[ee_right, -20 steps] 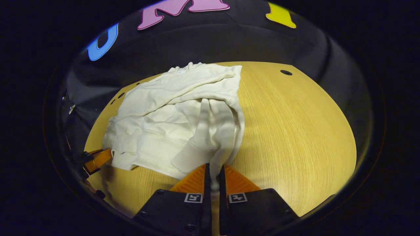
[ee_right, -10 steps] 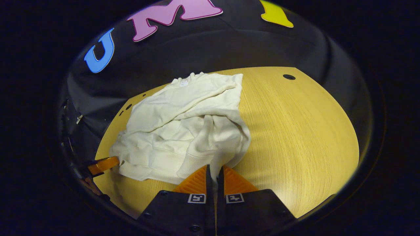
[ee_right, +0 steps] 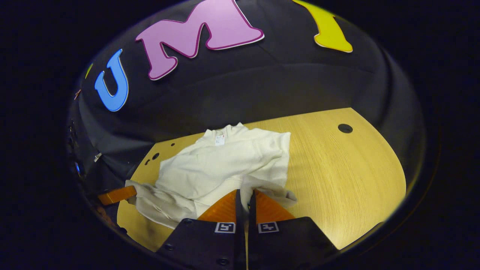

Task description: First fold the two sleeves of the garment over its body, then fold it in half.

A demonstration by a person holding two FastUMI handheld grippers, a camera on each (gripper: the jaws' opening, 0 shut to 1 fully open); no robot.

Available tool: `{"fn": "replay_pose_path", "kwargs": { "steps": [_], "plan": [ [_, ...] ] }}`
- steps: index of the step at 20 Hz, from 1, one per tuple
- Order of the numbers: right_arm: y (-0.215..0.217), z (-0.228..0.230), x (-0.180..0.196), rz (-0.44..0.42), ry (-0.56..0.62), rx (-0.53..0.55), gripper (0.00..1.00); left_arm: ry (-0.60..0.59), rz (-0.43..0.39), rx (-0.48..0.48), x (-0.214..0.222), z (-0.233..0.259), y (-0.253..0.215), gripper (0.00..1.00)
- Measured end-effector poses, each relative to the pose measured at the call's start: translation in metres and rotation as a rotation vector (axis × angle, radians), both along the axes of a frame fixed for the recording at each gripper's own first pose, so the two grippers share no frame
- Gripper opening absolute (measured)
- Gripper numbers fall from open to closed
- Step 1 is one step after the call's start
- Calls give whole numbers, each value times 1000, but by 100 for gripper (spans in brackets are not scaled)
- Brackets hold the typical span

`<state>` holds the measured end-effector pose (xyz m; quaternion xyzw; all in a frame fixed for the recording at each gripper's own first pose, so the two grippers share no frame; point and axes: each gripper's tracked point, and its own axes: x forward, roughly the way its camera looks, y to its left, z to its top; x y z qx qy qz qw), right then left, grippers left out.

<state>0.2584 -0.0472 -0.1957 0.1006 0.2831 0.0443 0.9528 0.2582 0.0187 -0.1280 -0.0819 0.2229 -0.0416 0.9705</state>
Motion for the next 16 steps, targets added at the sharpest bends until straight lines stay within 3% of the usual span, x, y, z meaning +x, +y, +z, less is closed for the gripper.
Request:
{"fn": "replay_pose_path", "kwargs": {
  "steps": [1,5,6,10,12,13,16],
  "plan": [
    [1,7,10,8,-14,-9,7,-12,0,-2,11,6,-2,1],
    [2,36,64,17,-86,-18,7,-82,12,-19,63,43,-6,10],
    [1,43,79,14,-105,-18,7,-98,15,-24,76,53,-5,6],
    [-3,59,132,-9,-160,-21,7,-145,21,-25,132,79,7,6],
    [-8,60,159,-30,-175,-23,7,-158,33,-58,161,83,12,10],
    [-10,57,170,-41,-181,-24,7,-160,39,-75,176,83,16,6],
    [-15,42,209,-64,-194,-45,7,-127,39,-106,228,57,25,6]
  ]
}}
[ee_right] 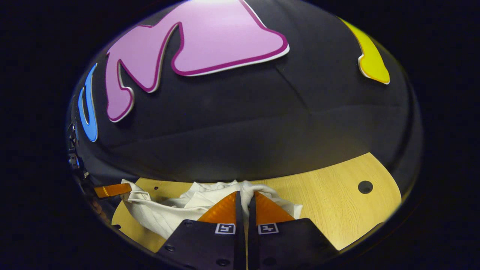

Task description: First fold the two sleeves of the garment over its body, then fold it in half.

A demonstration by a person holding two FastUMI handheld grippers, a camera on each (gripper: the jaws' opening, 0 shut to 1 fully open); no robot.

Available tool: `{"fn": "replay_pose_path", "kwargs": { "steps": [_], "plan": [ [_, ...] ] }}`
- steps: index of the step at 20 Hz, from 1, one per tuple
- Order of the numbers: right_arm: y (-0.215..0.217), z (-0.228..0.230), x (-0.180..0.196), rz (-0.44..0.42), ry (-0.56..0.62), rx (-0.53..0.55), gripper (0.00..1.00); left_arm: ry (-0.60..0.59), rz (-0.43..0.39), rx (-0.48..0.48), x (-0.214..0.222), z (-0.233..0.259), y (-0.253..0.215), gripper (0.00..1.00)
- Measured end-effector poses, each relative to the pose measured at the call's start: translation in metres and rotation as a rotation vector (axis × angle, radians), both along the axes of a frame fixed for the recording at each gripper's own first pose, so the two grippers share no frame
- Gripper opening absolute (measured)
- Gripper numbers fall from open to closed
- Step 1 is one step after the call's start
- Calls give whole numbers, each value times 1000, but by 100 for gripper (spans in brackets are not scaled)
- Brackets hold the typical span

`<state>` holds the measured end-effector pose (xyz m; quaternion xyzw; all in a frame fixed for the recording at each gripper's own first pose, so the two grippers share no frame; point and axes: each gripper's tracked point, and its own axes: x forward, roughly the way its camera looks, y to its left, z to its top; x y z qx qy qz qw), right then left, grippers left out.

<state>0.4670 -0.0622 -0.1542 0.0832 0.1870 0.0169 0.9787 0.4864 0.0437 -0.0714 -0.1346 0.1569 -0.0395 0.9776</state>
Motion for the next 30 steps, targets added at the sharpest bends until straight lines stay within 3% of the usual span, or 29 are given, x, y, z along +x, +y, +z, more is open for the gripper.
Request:
{"fn": "replay_pose_path", "kwargs": {
  "steps": [2,7,8,9,10,11,12,13,15,16,19,26,30],
  "plan": [
    [-5,-15,22,-20,-3,-19,7,18,8,32,30,-22,10,6],
    [-10,-45,36,-59,6,-42,7,-2,21,110,65,-47,12,7],
    [-11,-49,35,-59,12,-55,13,-8,19,128,66,-49,11,19],
    [-12,-53,35,-57,18,-68,18,-10,19,144,67,-49,10,17],
    [-12,-55,32,-56,30,-84,25,-11,27,162,65,-49,10,24],
    [-12,-55,26,-60,27,-90,27,-9,50,186,61,-47,15,30],
    [-9,-53,24,-59,17,-78,39,-14,53,199,59,-45,15,48],
    [-6,-50,17,-57,9,-64,36,-26,67,216,55,-41,16,65],
    [-5,-41,-1,-67,-5,-60,79,-63,64,244,34,-24,15,100],
    [-8,-35,-6,-76,-15,-69,100,-83,65,276,23,-18,19,99],
    [-6,-8,-39,-94,-49,-99,98,-132,66,343,-20,13,26,99],
    [7,65,-139,-125,-104,-137,98,-246,11,227,-153,87,26,99],
    [12,115,-204,-138,-160,-163,98,-289,-9,222,-237,115,38,98]
  ]
}}
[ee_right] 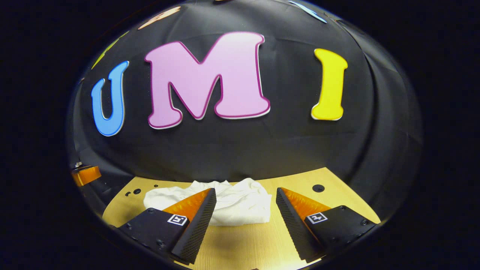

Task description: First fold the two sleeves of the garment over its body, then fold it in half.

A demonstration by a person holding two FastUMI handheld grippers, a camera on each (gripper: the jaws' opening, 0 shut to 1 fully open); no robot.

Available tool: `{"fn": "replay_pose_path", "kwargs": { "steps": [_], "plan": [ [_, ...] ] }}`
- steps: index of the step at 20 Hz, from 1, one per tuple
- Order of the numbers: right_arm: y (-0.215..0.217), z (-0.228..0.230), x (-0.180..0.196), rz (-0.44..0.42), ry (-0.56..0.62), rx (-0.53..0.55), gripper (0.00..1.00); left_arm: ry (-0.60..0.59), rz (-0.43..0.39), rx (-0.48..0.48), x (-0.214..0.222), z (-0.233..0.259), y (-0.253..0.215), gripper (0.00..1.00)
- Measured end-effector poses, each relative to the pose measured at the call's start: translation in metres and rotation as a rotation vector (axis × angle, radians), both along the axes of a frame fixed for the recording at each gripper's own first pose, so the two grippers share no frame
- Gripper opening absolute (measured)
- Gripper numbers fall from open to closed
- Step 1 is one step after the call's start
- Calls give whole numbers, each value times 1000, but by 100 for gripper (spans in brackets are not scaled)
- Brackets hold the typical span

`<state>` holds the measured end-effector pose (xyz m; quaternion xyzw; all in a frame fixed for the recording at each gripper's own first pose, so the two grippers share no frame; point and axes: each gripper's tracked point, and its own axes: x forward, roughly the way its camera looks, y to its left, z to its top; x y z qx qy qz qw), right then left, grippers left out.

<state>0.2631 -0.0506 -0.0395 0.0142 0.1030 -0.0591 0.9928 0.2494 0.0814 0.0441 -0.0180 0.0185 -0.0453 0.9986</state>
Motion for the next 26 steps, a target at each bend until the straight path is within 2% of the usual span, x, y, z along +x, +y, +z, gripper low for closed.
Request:
{"fn": "replay_pose_path", "kwargs": {
  "steps": [2,7,11,15,18,21,24,26],
  "plan": [
    [6,16,-29,2,-15,-8,98,3,-54,11,-35,-2,-6,97],
    [15,57,-111,-7,-88,-34,98,-45,-92,62,-113,9,-12,97],
    [26,65,-176,-6,-111,-26,98,-88,-127,60,-170,18,-25,97],
    [39,56,-231,28,-97,-77,98,-129,-125,13,-217,19,-31,97],
    [44,56,-266,22,-115,-48,98,-126,-100,-23,-239,6,-22,97],
    [48,51,-286,17,-129,-17,98,-206,-63,-54,-260,4,-8,97],
    [44,34,-304,8,-89,-40,98,-186,-44,-78,-278,-21,1,97],
    [40,33,-317,-11,-84,-28,98,-161,-30,-53,-285,-34,7,97]
  ]
}}
